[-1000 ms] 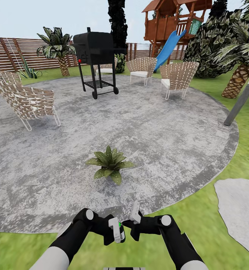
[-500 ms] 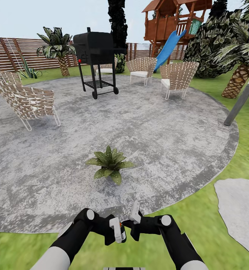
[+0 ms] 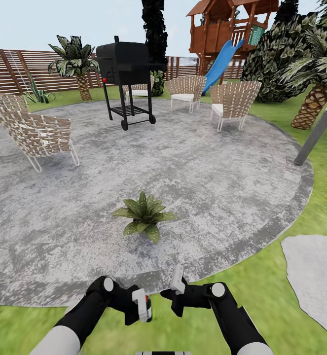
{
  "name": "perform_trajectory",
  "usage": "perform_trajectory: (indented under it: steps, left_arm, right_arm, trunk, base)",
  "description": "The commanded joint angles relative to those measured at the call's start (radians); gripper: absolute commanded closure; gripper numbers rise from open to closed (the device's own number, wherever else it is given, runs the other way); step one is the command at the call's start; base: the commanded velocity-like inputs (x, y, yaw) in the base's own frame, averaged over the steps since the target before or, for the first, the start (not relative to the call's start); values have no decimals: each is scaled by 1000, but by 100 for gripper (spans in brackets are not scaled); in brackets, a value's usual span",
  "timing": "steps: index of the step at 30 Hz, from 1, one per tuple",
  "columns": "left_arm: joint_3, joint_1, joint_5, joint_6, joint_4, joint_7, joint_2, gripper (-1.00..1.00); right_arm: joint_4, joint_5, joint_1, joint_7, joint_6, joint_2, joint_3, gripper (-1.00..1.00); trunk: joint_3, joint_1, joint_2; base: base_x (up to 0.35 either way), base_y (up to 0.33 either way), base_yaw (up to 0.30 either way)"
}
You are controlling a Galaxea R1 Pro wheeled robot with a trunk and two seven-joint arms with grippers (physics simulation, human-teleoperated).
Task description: Pick up the pesticide atomizer in the garden and spray insectifuge to fully cover both potted plants in the garden.
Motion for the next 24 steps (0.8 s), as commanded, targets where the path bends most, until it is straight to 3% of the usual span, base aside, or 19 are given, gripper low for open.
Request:
perform_trajectory:
  steps: [1,8,9,14,17,18,19,20,21,23,24]
  left_arm:
    - [0,2,0,2,-2,-4,17,100]
    - [1,12,2,1,-1,-5,146,100]
    - [1,12,0,1,0,-6,168,100]
    - [1,12,-4,3,1,-4,245,100]
    - [22,12,3,6,2,7,267,100]
    - [93,12,12,6,2,35,267,100]
    - [139,12,18,5,3,55,264,100]
    - [207,12,30,4,14,87,260,100]
    - [246,12,43,4,32,105,258,100]
    - [340,12,108,-7,115,159,257,100]
    - [386,12,157,-39,169,215,257,100]
  right_arm:
    - [-1,10,-1,4,-10,2,-5,100]
    - [-2,10,-1,4,-10,2,-5,100]
    - [-2,10,-1,4,-10,2,-5,-100]
    - [-2,11,-1,2,-10,2,-6,-100]
    - [-2,18,-1,-6,-12,-2,-13,-100]
    - [-2,19,-1,-30,-13,-5,-21,-100]
    - [-2,20,-1,-56,-13,-8,-28,-100]
    - [0,21,-1,-117,-14,-23,-46,-100]
    - [2,19,0,-162,-14,-38,-60,-100]
    - [7,18,1,-274,-14,-73,-109,-100]
    - [12,16,1,-334,-15,-84,-153,-100]
  trunk:
    - [-1,0,0]
    - [-1,0,0]
    - [-1,0,0]
    - [-1,0,0]
    - [-1,0,0]
    - [-1,0,0]
    - [-1,0,0]
    - [-1,0,0]
    - [-1,0,0]
    - [-1,0,0]
    - [-1,0,0]
  base:
    - [0,0,0]
    - [0,0,0]
    - [0,0,0]
    - [0,0,0]
    - [0,0,0]
    - [0,0,0]
    - [0,0,0]
    - [0,0,0]
    - [0,0,0]
    - [0,0,0]
    - [0,0,0]
